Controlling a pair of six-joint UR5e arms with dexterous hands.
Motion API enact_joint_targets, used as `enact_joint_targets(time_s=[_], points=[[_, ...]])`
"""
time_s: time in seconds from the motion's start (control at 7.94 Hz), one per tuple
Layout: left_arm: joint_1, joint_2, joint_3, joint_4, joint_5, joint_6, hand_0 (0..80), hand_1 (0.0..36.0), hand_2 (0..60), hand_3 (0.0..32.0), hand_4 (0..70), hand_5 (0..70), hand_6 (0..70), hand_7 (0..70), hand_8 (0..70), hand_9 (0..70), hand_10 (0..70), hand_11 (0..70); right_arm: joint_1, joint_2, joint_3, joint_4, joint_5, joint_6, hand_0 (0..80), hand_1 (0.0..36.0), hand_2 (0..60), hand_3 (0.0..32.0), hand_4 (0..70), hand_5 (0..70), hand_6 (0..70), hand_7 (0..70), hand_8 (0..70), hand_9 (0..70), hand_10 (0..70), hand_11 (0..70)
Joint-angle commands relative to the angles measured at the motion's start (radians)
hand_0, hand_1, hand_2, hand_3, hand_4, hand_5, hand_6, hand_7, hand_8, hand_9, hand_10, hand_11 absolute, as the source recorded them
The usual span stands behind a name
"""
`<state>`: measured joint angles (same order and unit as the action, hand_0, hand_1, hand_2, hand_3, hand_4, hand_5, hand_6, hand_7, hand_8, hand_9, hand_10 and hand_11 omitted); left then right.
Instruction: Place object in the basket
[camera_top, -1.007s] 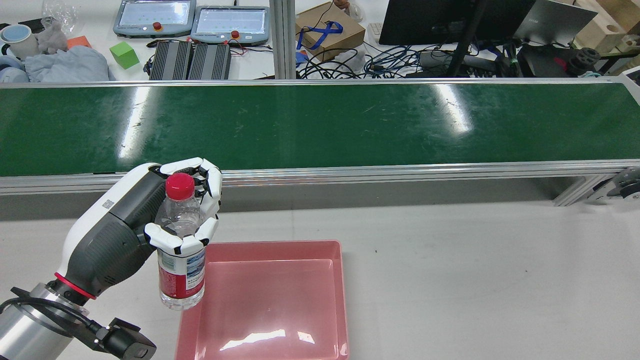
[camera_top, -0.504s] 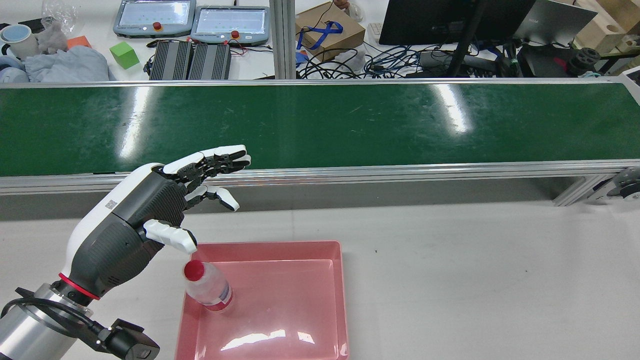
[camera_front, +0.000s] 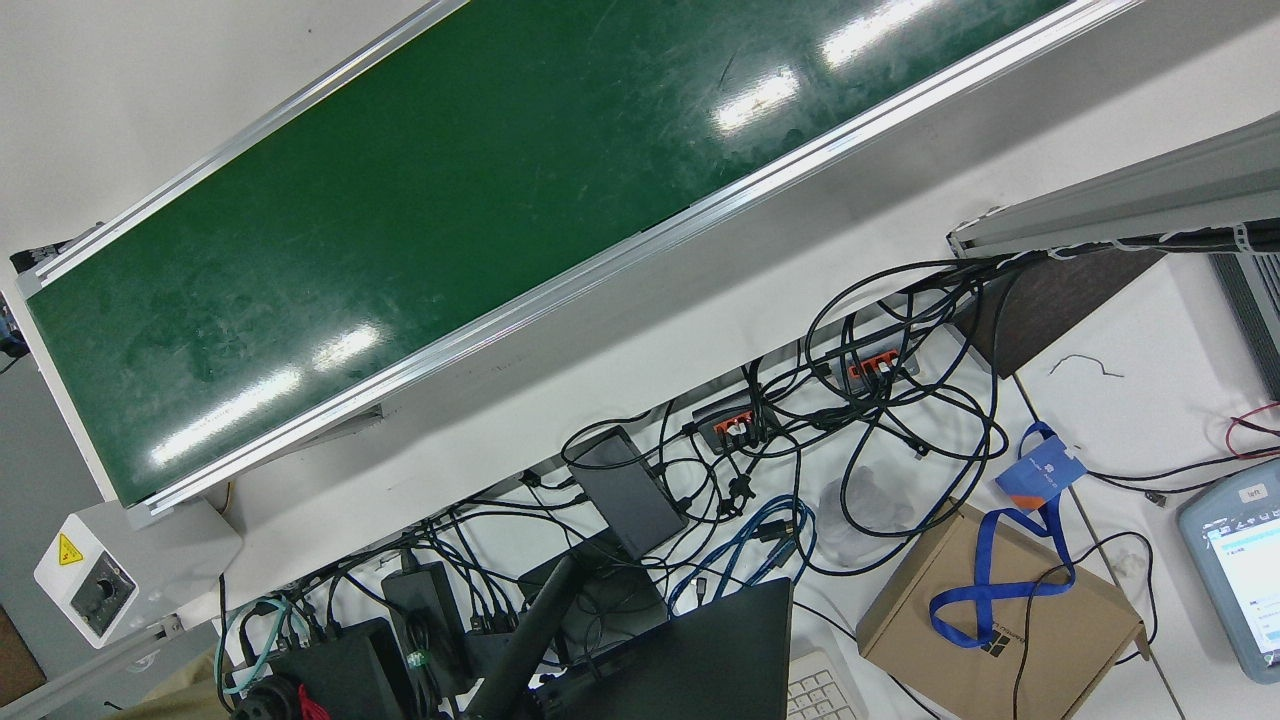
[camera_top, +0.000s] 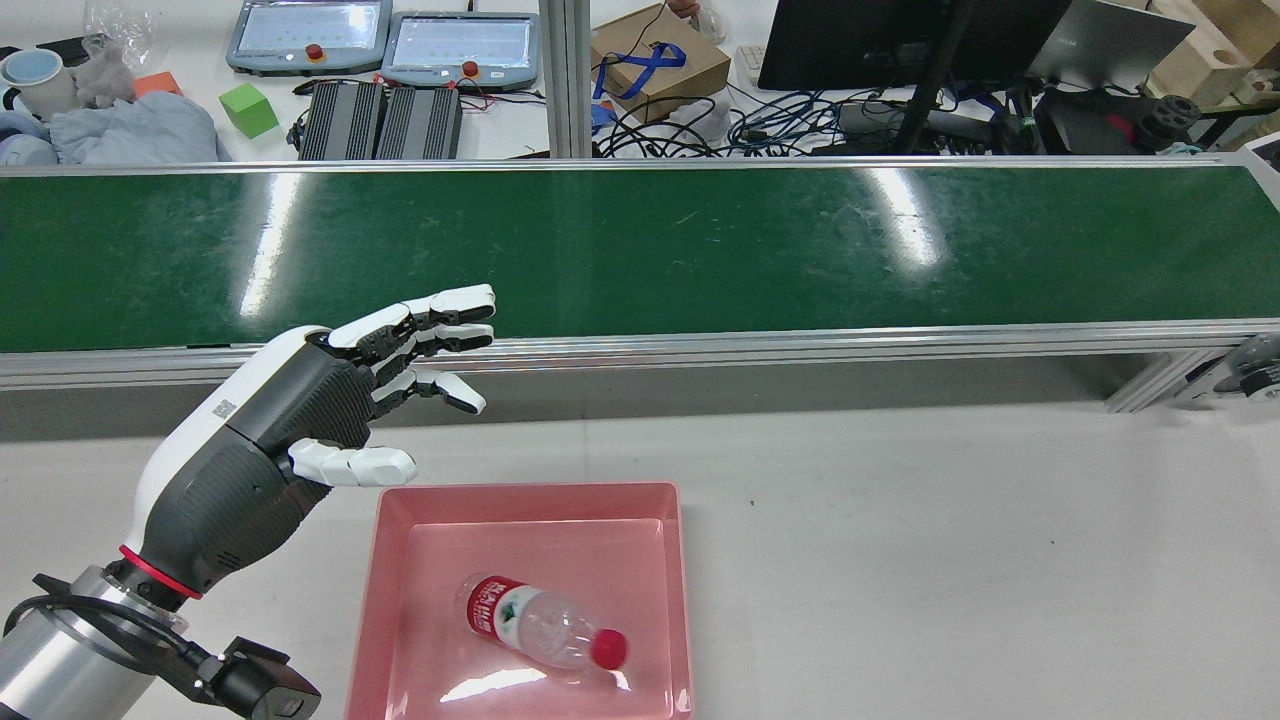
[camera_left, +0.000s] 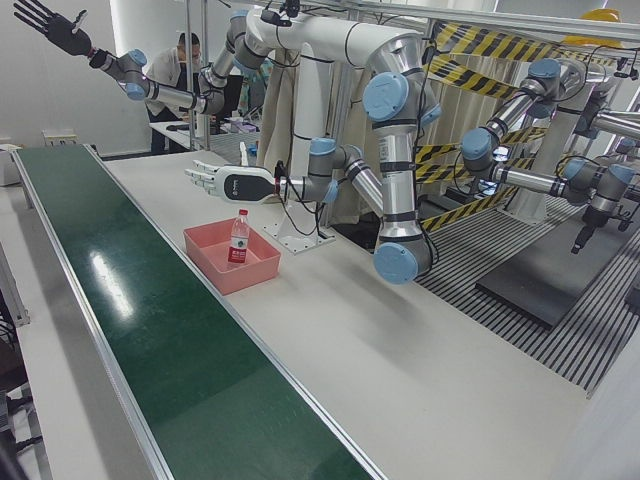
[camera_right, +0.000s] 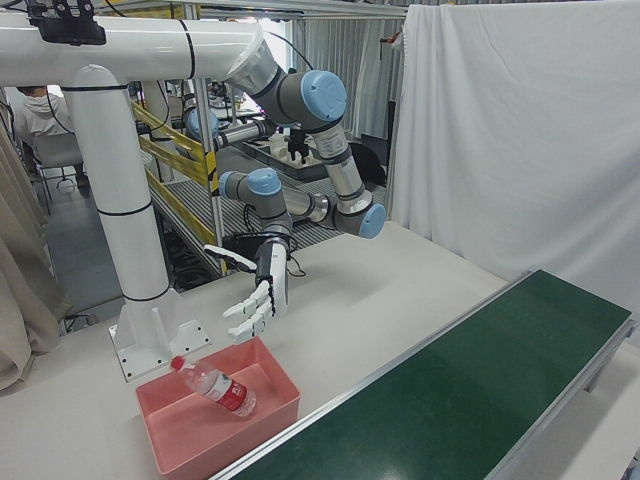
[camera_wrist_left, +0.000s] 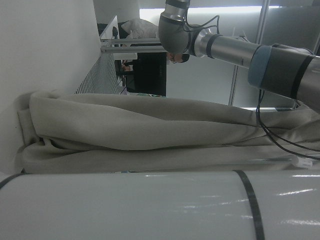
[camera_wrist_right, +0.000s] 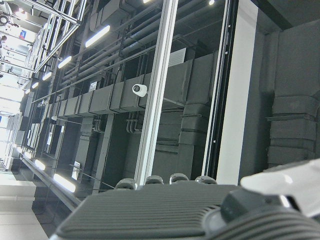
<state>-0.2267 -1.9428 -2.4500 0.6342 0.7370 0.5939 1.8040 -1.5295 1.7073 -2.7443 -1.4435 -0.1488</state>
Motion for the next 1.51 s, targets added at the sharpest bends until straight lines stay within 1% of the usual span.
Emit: enact_joint_targets(time_s=[0.0,0.13,0.25,0.38,0.5,0.63,0.88,1.13,1.26,1.39], points=[[-0.005,-0.001,-0.004,0.004,0.002,-0.002,37.9,1.3,7.3,0.0,29.9,16.9,17.4,17.1,17.9,23.9,26.2,38.0,0.000,0.000,0.000,0.000,0.000,0.000,0.0,0.0,0.0,0.0,0.0,0.0,0.0,0.0,0.0,0.0,0.0,0.0],[-0.011,-0.001,-0.015,0.019,0.004,-0.006,38.3,3.0,13.9,0.0,30.4,18.8,18.1,19.1,18.6,25.7,26.6,38.6,0.000,-0.001,0.000,0.000,0.000,0.000,0.0,0.0,0.0,0.0,0.0,0.0,0.0,0.0,0.0,0.0,0.0,0.0],[-0.011,-0.001,-0.024,0.034,0.004,-0.006,37.4,3.7,19.8,0.0,30.7,21.6,19.3,21.5,20.4,28.3,27.8,40.3,0.000,-0.001,-0.002,0.000,0.000,0.000,0.0,0.0,0.0,0.0,0.0,0.0,0.0,0.0,0.0,0.0,0.0,0.0],[-0.016,-0.001,-0.050,0.083,0.004,-0.006,36.7,4.3,25.0,0.0,32.4,24.3,20.8,23.1,23.1,30.2,29.2,42.0,0.000,0.000,-0.002,0.000,0.000,0.000,0.0,0.0,0.0,0.0,0.0,0.0,0.0,0.0,0.0,0.0,0.0,0.0],[-0.020,-0.002,-0.058,0.111,0.009,-0.006,38.3,6.1,30.4,0.0,34.1,26.0,22.4,25.3,24.8,31.8,30.1,43.2,0.000,0.000,-0.003,0.000,0.000,0.000,0.0,0.0,0.0,0.0,0.0,0.0,0.0,0.0,0.0,0.0,0.0,0.0],[-0.023,-0.002,-0.064,0.120,0.009,-0.006,38.7,6.3,30.8,0.0,34.8,26.3,22.9,26.0,24.9,32.0,30.1,43.2,0.000,0.000,-0.003,0.000,0.000,0.000,0.0,0.0,0.0,0.0,0.0,0.0,0.0,0.0,0.0,0.0,0.0,0.0],[-0.020,-0.004,-0.072,0.137,0.009,-0.006,37.9,5.3,28.8,0.0,34.9,26.4,23.2,25.9,24.8,32.0,30.1,43.2,0.000,0.000,-0.003,0.000,0.000,0.000,0.0,0.0,0.0,0.0,0.0,0.0,0.0,0.0,0.0,0.0,0.0,0.0],[-0.019,-0.002,-0.072,0.137,0.009,-0.006,37.3,5.1,28.6,0.0,34.0,24.8,22.0,24.2,24.1,31.1,29.7,42.7,0.000,0.000,-0.002,0.000,0.000,0.000,0.0,0.0,0.0,0.0,0.0,0.0,0.0,0.0,0.0,0.0,0.0,0.0],[-0.017,-0.002,-0.070,0.136,0.009,-0.006,39.0,5.3,25.9,0.0,34.3,24.6,21.9,23.1,23.7,30.4,29.5,42.4,0.000,0.000,-0.002,0.000,0.000,0.000,0.0,0.0,0.0,0.0,0.0,0.0,0.0,0.0,0.0,0.0,0.0,0.0],[-0.017,-0.004,-0.070,0.136,0.009,-0.006,38.3,5.2,26.3,0.0,33.9,24.8,21.6,22.7,23.3,30.0,29.2,42.0,0.000,0.000,-0.002,0.000,0.000,0.000,0.0,0.0,0.0,0.0,0.0,0.0,0.0,0.0,0.0,0.0,0.0,0.0]])
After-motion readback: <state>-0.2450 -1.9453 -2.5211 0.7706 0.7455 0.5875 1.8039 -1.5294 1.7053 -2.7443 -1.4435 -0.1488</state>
